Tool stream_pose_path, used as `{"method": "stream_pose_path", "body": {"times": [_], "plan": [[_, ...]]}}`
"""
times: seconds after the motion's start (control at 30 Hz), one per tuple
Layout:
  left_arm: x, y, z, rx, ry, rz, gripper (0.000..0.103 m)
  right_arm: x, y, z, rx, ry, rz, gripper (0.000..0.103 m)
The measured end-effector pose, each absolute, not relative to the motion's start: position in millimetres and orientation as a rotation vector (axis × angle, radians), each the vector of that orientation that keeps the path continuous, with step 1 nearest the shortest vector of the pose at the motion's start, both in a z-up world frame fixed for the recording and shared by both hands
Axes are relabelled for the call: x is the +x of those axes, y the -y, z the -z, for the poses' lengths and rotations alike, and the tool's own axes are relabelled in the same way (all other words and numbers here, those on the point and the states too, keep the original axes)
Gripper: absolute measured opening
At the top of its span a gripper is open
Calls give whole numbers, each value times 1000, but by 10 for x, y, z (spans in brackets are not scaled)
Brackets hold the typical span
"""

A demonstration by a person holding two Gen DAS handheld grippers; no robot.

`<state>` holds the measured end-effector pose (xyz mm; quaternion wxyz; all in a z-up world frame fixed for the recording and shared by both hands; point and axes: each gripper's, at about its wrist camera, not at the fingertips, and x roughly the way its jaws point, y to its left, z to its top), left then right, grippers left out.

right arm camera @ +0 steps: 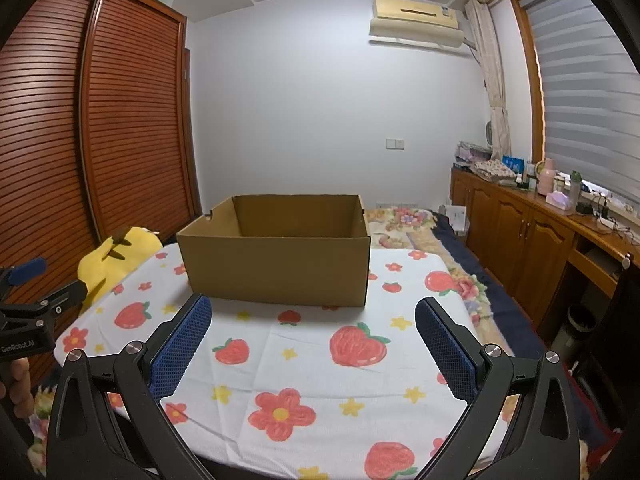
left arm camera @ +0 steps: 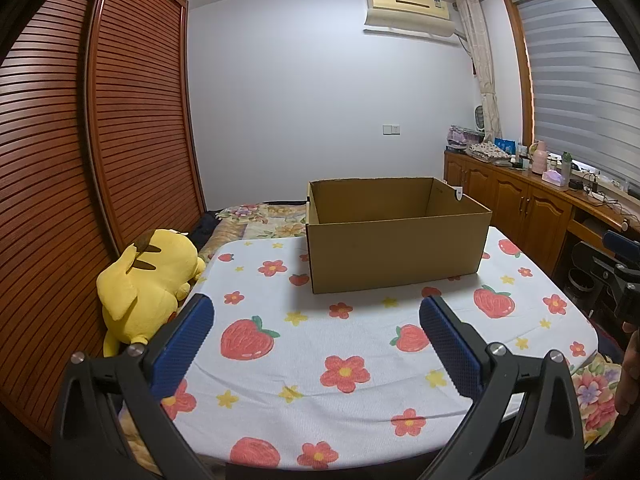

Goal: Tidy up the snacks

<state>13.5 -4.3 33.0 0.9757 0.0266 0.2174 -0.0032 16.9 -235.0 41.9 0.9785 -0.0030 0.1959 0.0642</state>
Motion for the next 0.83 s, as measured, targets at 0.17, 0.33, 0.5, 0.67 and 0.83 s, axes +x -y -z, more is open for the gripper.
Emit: {"method": "stream_pose_path", "body": {"times": [0.17, 0.33, 0.5, 0.67, 0.83], "plan": [[136, 46, -329, 53, -438, 6, 103, 167, 2349, -418, -7, -393, -128, 103], [133, 44, -325, 54, -438, 7, 103, 171, 2353, -411, -7, -393, -129, 103], [127, 44, -318, 54, -438, 6, 103, 168, 2355, -406, -7, -392, -129, 103], [129, 49, -313, 51, -436, 5, 103, 168, 2354, -401, -6, -393, -131, 103], [132, 50, -311, 53, -436, 5, 103, 168, 2354, -400, -6, -394, -130, 103]]}}
